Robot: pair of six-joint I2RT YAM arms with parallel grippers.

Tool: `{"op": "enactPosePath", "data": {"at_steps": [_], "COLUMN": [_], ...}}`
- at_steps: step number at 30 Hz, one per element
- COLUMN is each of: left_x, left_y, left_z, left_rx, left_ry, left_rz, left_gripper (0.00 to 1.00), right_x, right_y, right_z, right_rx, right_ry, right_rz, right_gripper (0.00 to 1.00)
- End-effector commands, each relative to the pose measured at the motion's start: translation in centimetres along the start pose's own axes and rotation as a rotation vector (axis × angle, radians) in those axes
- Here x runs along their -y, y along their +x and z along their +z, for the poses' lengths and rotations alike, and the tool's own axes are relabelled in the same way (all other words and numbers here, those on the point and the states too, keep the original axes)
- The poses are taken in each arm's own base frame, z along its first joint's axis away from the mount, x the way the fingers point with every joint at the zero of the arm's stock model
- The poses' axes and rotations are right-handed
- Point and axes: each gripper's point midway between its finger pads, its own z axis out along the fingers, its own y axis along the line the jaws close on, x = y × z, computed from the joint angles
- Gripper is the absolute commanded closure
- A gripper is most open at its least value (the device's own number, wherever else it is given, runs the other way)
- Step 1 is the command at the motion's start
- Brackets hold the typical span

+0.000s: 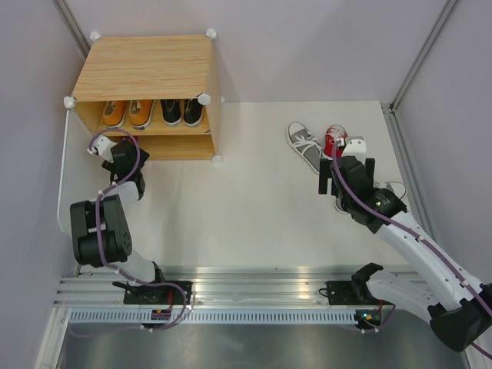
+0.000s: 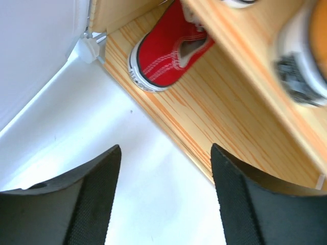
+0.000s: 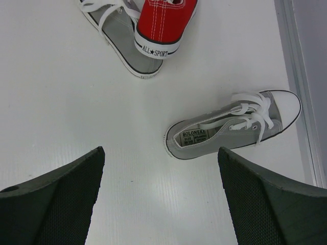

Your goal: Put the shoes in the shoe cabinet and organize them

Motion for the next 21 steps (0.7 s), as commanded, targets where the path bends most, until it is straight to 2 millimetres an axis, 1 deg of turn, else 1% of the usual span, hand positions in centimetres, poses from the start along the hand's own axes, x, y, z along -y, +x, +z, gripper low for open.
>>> {"op": "enactPosePath", "data": {"at_steps": [1, 2, 3, 4, 5, 6, 7, 8, 9, 10, 11, 12, 13, 14, 15, 16, 17, 18, 19, 20, 21], "left_x": [0.8, 1.3, 1.0, 1.1, 1.8, 1.5, 1.5, 2.6, 3.0, 2.6, 3.0, 3.7, 3.5, 3.8, 4.1, 4.3, 4.1, 4.2, 4.2, 4.4, 4.4], "left_y": [-0.4, -1.1, 0.4, 0.8, 0.6, 2.2, 2.9, 2.7, 3.1, 4.1, 4.2, 3.9, 4.4, 4.3, 4.9, 4.4, 4.8, 5.1, 4.9, 6.0, 6.1], "left_z": [-3.3, -4.4, -5.4, -6.0, -7.3, -8.5, -9.6, -11.0, -12.1, -13.3, -14.2, -15.7, -16.6, -17.5, -18.4, -19.4, -20.0, -20.7, -21.2, -22.0, -22.3], "left_rx": [-0.034, -0.031, -0.107, -0.132, -0.144, -0.215, -0.254, -0.26, -0.286, -0.337, -0.353, -0.358, -0.385, -0.391, -0.419, -0.407, -0.428, -0.434, -0.42, -0.437, -0.427], "left_ry": [0.028, 0.047, 0.041, 0.046, 0.073, 0.079, 0.091, 0.14, 0.169, 0.17, 0.2, 0.252, 0.262, 0.296, 0.345, 0.377, 0.387, 0.418, 0.429, 0.459, 0.466], "left_rz": [-0.009, -0.013, 0.013, 0.025, 0.037, 0.066, 0.088, 0.103, 0.121, 0.143, 0.155, 0.16, 0.166, 0.17, 0.189, 0.192, 0.212, 0.262, 0.281, 0.327, 0.337], "left_gripper": [0.24, 0.23, 0.21, 0.18, 0.17, 0.14, 0.12, 0.1, 0.07, 0.05, 0.03, 0.01, 0.0, 0.0, 0.0, 0.0, 0.0, 0.0, 0.0, 0.0, 0.0], "right_x": [-0.6, -0.5, -0.6, -0.6, -0.4, -0.5, -0.6, -0.3, -0.5, -0.6, -0.3, -0.3, -0.6, -0.2, -0.3, -0.5, -0.4, -0.3, -0.3, 0.1, 0.1], "right_y": [-4.0, -4.3, -4.4, -5.2, -5.3, -5.4, -6.0, -6.2, -6.1, -6.8, -7.0, -7.1, -7.3, -7.4, -7.6, -8.4, -7.8, -8.1, -9.0, -8.4, -8.1], "right_z": [-1.3, -1.3, -0.8, -1.0, -0.7, -0.3, -0.2, 0.1, 0.8, 1.0, 1.5, 2.1, 3.2, 4.1, 4.9, 5.4, 7.5, 8.3, 9.1, 11.0, 12.2], "right_rx": [0.087, 0.09, 0.079, 0.09, 0.083, 0.07, 0.074, 0.07, 0.049, 0.053, 0.048, 0.036, 0.019, 0.01, 0.003, 0.003, -0.039, -0.043, -0.034, -0.063, -0.077], "right_ry": [-0.044, -0.039, -0.026, -0.019, 0.001, 0.009, 0.012, 0.026, 0.034, 0.034, 0.055, 0.066, 0.082, 0.105, 0.118, 0.109, 0.139, 0.153, 0.165, 0.2, 0.217], "right_rz": [0.06, 0.066, 0.066, 0.086, 0.09, 0.089, 0.108, 0.12, 0.123, 0.142, 0.179, 0.196, 0.206, 0.235, 0.272, 0.303, 0.311, 0.345, 0.367, 0.37, 0.392], "right_gripper": [0.05, 0.05, 0.05, 0.05, 0.05, 0.05, 0.05, 0.05, 0.05, 0.05, 0.05, 0.05, 0.05, 0.05, 0.05, 0.05, 0.05, 0.05, 0.05, 0.05, 0.05]}}
